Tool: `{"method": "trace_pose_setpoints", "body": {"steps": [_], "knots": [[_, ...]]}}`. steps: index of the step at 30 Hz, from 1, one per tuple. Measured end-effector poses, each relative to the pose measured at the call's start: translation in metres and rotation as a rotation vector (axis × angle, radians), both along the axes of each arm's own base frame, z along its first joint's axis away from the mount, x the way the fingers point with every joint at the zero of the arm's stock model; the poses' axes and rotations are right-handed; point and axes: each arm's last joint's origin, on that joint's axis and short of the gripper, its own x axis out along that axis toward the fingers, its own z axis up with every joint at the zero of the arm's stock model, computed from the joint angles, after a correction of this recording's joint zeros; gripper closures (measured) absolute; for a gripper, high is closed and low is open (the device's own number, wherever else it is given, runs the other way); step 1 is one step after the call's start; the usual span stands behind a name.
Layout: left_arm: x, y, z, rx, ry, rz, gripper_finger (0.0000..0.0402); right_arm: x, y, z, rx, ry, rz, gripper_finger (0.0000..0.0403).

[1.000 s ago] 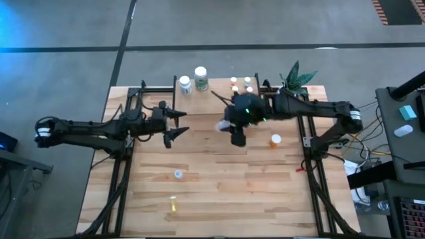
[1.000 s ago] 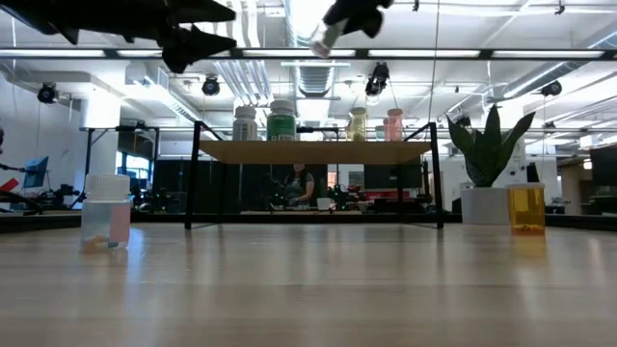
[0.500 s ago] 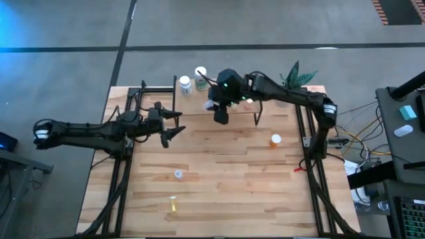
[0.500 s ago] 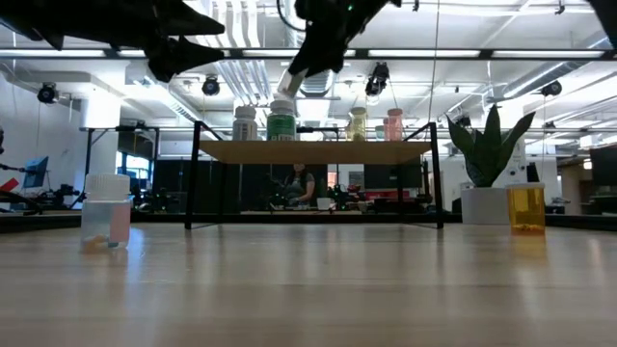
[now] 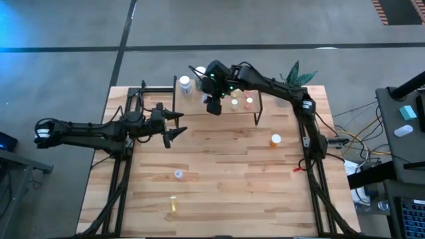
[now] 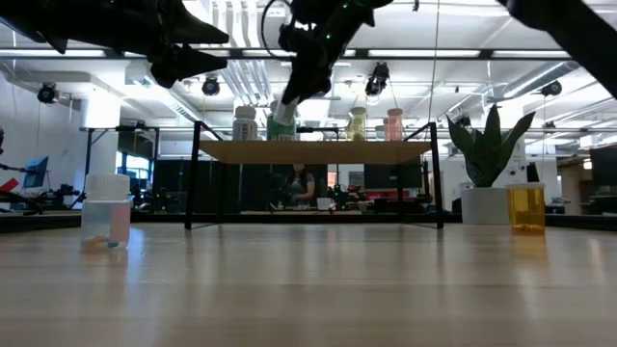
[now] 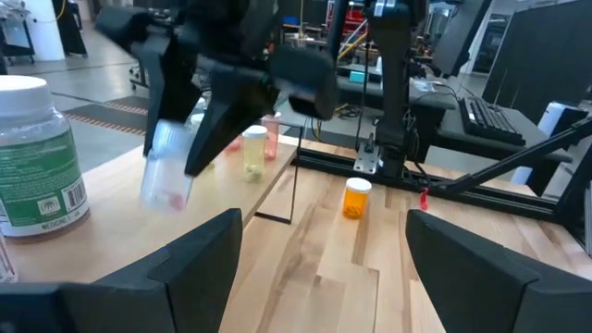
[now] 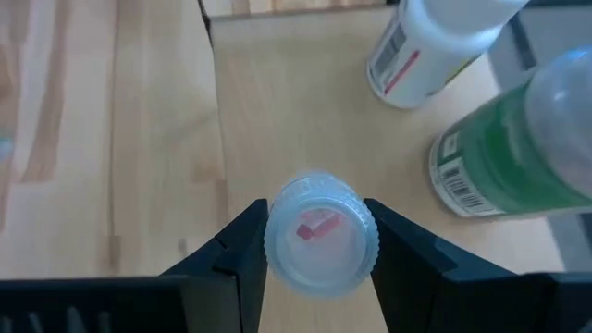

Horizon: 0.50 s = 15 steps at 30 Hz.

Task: Pick and place medicine bottles onto shelf by color
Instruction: Put the right transparent pill bottle on the shelf

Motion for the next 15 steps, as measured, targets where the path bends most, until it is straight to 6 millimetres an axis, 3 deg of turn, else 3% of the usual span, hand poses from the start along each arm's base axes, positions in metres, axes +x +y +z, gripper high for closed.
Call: {"method": "trace_pose_setpoints", "body": {"steps": [8, 15], "knots": [[0.000, 0.000, 0.000, -0.002, 0.000, 0.000, 0.0114, 0.019, -0.014, -0.015, 0.006, 0.031, -0.006, 0.0259], [0.000, 0.000, 0.000, -0.002, 0.001, 0.000, 0.0114, 0.015, -0.024, -0.018, 0.004, 0.045, -0.033, 0.0258]]}}
